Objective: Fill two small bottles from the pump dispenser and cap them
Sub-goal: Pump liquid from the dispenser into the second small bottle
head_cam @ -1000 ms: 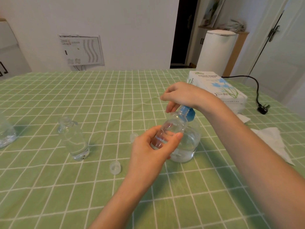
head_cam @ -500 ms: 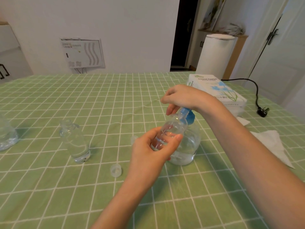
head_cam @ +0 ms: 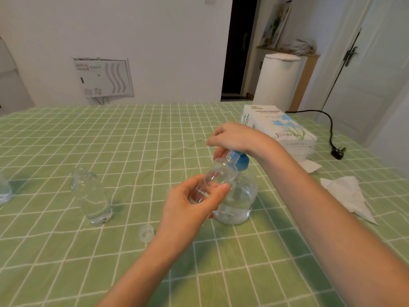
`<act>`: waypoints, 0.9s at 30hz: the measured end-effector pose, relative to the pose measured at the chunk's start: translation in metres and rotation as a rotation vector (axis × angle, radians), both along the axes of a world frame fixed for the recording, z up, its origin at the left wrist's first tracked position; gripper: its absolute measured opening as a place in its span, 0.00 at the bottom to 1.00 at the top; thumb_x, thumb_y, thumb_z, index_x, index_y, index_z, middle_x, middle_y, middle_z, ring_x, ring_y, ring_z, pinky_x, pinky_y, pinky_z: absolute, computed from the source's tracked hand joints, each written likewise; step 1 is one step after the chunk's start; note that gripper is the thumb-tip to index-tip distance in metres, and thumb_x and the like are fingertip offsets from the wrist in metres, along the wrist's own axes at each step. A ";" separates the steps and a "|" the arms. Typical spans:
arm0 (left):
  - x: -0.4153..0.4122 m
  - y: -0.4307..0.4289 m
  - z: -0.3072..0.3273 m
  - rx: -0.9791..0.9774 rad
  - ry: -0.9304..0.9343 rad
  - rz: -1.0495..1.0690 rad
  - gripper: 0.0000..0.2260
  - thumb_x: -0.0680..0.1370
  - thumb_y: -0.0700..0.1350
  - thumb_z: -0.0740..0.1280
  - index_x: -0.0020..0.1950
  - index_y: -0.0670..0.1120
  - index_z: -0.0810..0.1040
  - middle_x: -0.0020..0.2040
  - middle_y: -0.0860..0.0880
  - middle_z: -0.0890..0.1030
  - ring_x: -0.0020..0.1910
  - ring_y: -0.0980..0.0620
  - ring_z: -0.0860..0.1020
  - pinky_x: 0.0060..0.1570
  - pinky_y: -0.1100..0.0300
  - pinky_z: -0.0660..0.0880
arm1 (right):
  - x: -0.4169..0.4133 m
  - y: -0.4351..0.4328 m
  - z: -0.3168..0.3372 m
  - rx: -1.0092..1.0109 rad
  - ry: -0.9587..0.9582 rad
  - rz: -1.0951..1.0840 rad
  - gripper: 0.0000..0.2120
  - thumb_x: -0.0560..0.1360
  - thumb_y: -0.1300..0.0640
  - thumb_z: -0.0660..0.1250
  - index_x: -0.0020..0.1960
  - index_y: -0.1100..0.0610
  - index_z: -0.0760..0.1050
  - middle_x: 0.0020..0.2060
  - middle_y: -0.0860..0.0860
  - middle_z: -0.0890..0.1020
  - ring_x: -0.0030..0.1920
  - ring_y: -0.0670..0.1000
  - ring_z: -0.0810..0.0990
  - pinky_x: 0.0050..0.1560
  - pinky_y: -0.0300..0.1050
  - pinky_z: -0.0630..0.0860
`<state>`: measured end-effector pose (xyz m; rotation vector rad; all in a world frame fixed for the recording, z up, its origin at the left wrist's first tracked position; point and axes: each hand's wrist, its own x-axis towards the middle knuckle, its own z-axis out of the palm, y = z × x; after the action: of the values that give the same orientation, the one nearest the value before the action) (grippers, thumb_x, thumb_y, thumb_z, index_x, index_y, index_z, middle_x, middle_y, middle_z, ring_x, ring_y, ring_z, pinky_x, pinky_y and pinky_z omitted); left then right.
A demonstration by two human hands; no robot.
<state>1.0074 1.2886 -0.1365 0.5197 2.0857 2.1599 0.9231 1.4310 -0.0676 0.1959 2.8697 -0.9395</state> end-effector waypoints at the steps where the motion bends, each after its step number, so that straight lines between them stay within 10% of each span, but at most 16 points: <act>1: 0.000 0.001 0.000 0.012 -0.008 -0.001 0.07 0.68 0.50 0.71 0.46 0.55 0.81 0.29 0.56 0.79 0.26 0.62 0.75 0.25 0.72 0.69 | 0.000 0.000 0.000 0.001 0.002 0.000 0.22 0.77 0.54 0.62 0.64 0.68 0.71 0.58 0.65 0.78 0.60 0.64 0.76 0.63 0.60 0.72; 22: 0.001 0.006 0.000 0.072 -0.041 -0.012 0.13 0.62 0.55 0.69 0.43 0.55 0.82 0.28 0.55 0.80 0.26 0.61 0.76 0.26 0.72 0.70 | 0.001 -0.001 0.006 -0.038 0.022 -0.012 0.23 0.78 0.53 0.59 0.66 0.68 0.70 0.50 0.60 0.84 0.60 0.63 0.76 0.64 0.60 0.70; 27: 0.003 0.004 -0.001 0.057 -0.053 -0.001 0.15 0.61 0.55 0.69 0.45 0.52 0.82 0.28 0.55 0.80 0.25 0.62 0.76 0.25 0.72 0.70 | 0.000 -0.001 0.002 -0.041 -0.027 -0.004 0.22 0.77 0.55 0.60 0.66 0.68 0.69 0.35 0.51 0.83 0.61 0.65 0.75 0.64 0.61 0.71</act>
<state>1.0102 1.2931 -0.1373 0.4625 2.0015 2.2138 0.9230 1.4297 -0.0660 0.2088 2.8237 -0.9874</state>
